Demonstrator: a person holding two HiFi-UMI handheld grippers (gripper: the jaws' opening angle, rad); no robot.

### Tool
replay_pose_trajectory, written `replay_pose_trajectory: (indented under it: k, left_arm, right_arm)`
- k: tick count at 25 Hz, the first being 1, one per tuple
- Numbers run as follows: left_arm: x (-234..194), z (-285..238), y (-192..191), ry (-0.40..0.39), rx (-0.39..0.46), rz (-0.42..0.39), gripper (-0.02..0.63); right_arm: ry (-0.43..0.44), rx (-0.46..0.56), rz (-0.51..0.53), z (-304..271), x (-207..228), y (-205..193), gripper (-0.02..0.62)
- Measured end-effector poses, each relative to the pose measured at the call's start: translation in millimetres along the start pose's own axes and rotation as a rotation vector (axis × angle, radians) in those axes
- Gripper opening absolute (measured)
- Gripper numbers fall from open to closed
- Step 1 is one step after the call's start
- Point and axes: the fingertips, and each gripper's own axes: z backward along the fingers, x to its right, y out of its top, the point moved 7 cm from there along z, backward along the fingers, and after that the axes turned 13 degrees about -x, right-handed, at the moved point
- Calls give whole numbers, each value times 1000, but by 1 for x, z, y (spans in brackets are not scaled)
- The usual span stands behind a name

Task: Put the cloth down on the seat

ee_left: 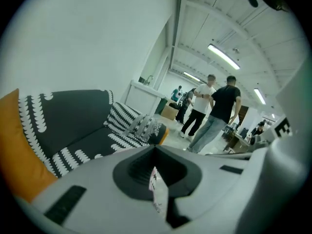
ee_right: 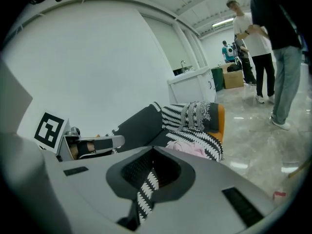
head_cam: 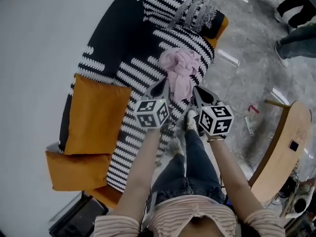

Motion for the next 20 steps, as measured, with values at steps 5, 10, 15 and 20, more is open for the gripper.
replay_pose_trajectory:
  k: [5, 10, 15, 20]
  left_arm:
    - [17, 46, 1, -9, 66, -67, 12]
    - [39, 98, 2, -40, 144, -93, 12]
    - [56, 137, 2, -63, 208, -142, 12]
    - [62, 165, -6, -72, 250, -142, 12]
  right_arm:
    - [59, 65, 30, 32, -28, -2, 9]
    - [116, 114, 80, 69, -55, -4, 9]
    - [158, 169, 128, 103, -80, -5, 9]
    - [179, 209, 173, 129, -105, -9, 8]
